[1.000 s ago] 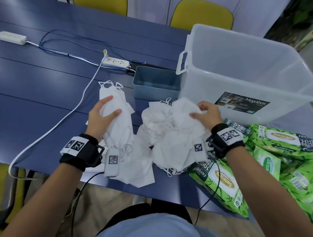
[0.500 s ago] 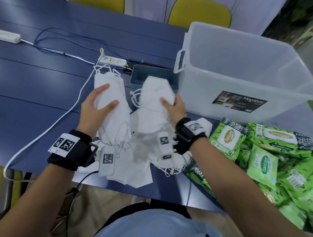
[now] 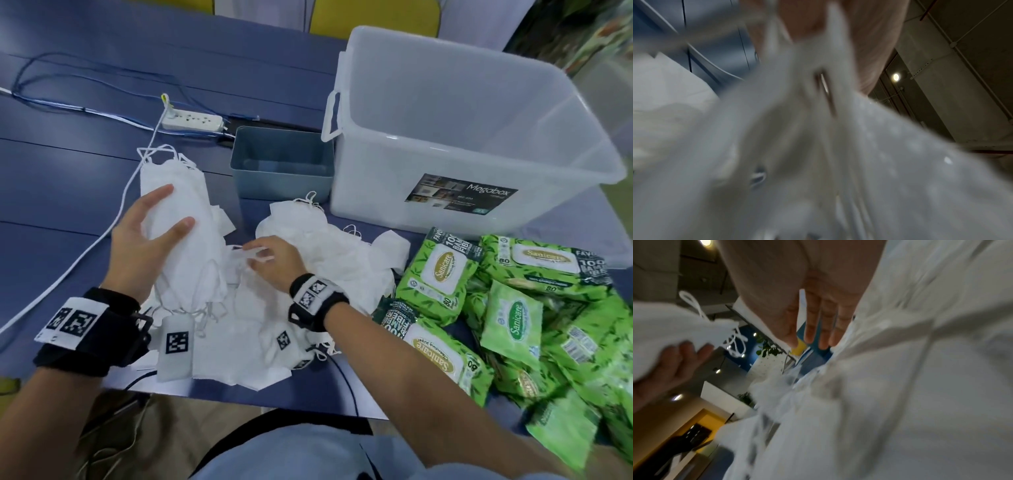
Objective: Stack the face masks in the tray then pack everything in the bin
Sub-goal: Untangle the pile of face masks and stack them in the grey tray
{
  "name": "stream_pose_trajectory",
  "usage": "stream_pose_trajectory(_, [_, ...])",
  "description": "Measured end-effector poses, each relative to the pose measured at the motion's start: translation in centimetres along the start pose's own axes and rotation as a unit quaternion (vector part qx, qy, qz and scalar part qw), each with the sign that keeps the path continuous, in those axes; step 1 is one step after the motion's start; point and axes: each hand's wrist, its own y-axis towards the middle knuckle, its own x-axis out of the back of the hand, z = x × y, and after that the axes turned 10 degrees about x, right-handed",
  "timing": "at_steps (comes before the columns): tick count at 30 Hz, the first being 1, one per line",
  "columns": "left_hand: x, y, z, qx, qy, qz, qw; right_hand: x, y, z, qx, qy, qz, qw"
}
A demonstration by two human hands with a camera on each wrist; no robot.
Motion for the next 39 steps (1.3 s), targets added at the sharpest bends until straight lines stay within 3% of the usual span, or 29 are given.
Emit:
stream_pose_trajectory(2, [0.0,0.2,0.1,0.006,-0.001,0.004,1.000,2.2,-1.2,-1.1,0.024,-0.045,-0.078,0.996])
stream_pose_trajectory(4, [-0.2,0.5,0.3,0.014,-0.003,0.013,1.000,5.0,-2.1,-1.8,0.012,-0.111,-0.094,0.989])
stream_pose_trajectory(7, [-1.0,1.0,0.6,0.013,0.006,0.027,1.000,8.1,-4.4,-2.6,-0.088,-0.239,0.035,0.966])
stream_pose_trajectory(11, [-2.8,1.6,1.0,0.015,0.035,0.059,0.998,7.5,-7.0,-3.5,-0.090,-0.375,0.212,0.898])
stream_pose_trajectory(14, [-4.2,1.6,1.0,0.013,0.040,0.085,0.995,5.8,-7.7,-4.4,-0.075,-0.455,0.268,0.846])
stream_pose_trajectory(16, [-4.8,1.5,1.0,0.010,0.047,0.094,0.994,5.4,-7.4,-4.3,-0.086,-0.467,0.276,0.836])
stream_pose_trajectory(20, [-5.2,1.2,1.1,0.011,0.047,0.099,0.994,6.3,-5.9,-3.5,-0.070,-0.464,0.242,0.849])
stream_pose_trajectory(24, [-4.2,1.4,1.4,0.017,0.037,0.092,0.995,9.0,-4.3,-1.8,-0.029,-0.397,0.208,0.893])
stream_pose_trajectory(31, [-1.9,1.9,2.1,0.017,0.019,0.071,0.997,14.9,-3.4,-0.1,-0.047,-0.231,-0.063,0.970])
stream_pose_trajectory(39, [-1.2,1.6,2.7,0.024,0.019,0.062,0.998,18.4,-4.9,-1.2,-0.099,-0.070,-0.215,0.969])
